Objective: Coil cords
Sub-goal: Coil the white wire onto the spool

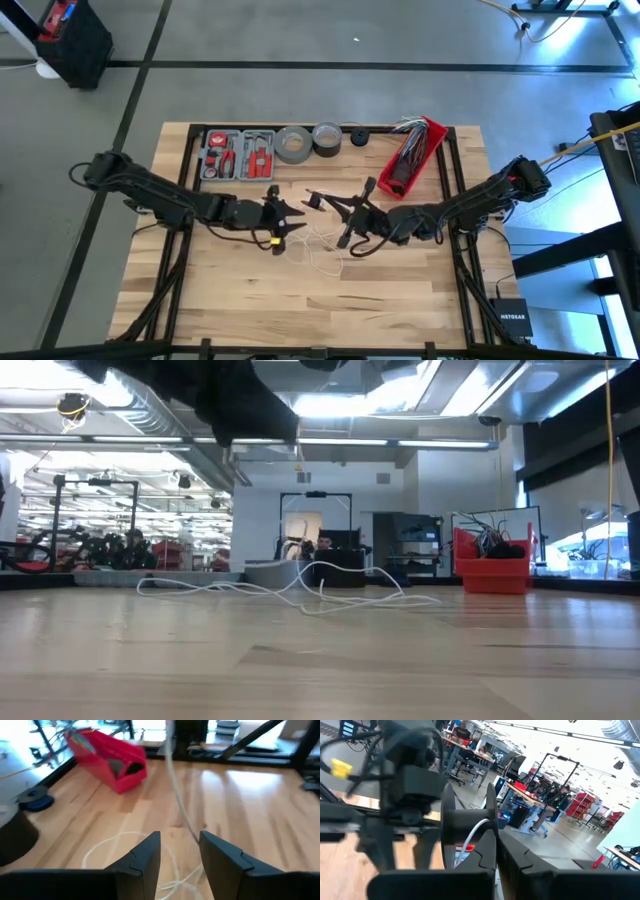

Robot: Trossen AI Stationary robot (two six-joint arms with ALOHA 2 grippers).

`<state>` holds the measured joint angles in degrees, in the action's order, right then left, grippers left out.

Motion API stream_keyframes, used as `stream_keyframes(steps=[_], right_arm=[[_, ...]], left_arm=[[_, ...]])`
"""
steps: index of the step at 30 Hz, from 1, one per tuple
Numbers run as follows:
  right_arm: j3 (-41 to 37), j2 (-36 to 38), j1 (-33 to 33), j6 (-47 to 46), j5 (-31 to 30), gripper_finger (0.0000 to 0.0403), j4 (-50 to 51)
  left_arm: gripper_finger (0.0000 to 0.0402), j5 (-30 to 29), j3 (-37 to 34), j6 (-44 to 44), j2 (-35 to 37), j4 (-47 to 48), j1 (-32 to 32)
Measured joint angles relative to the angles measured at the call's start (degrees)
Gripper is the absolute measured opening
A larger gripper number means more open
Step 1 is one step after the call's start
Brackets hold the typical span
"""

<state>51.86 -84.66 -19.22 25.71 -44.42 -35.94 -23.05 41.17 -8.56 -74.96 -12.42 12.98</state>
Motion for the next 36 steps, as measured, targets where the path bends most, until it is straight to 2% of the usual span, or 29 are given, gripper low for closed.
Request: stream_keyframes(steps=[5,10,20,24,28,30,32,36], right_arm=[[0.00,-0.02,0.00,0.24,0.02,0.0004,0.04],[0.00,-0.02,0.11,0.26,0.00,0.0007,0.01],[0.00,-0.02,0.11,0.22,0.02,0.0007,-0.41],[0.00,-0.02,0.11,1.45,0.02,0.0005,-0.63],[0.00,-0.04,0.11,1.73,0.04,0.0005,-0.64],[0.00,-0.04,0.11,1.76,0.28,0.0006,-0.62],[0.00,-0.04,0.11,1.82,1.84,0.0007,-0.06],[0.00,-0.04,0.13,2.84,9.54,0.0004,2.53]], left_arm=[[0.0128,0.03,1.61,1.69,0.25,-0.49,-0.77],[0.0128,6.35,1.70,3.21,0.16,-0.11,-0.99],[0.0123,6.12,1.55,2.91,-1.86,-0.48,-2.69],[0.0089,6.16,1.89,5.97,-2.90,0.59,-2.86],[0.0024,6.02,2.01,7.30,-1.61,2.85,-3.05],[0.0007,4.64,2.03,7.02,-0.74,5.52,-3.02],[0.0011,0.60,2.03,5.47,0.59,8.61,-2.70],[0.0006,-7.82,2.03,2.08,4.88,12.68,-1.29]])
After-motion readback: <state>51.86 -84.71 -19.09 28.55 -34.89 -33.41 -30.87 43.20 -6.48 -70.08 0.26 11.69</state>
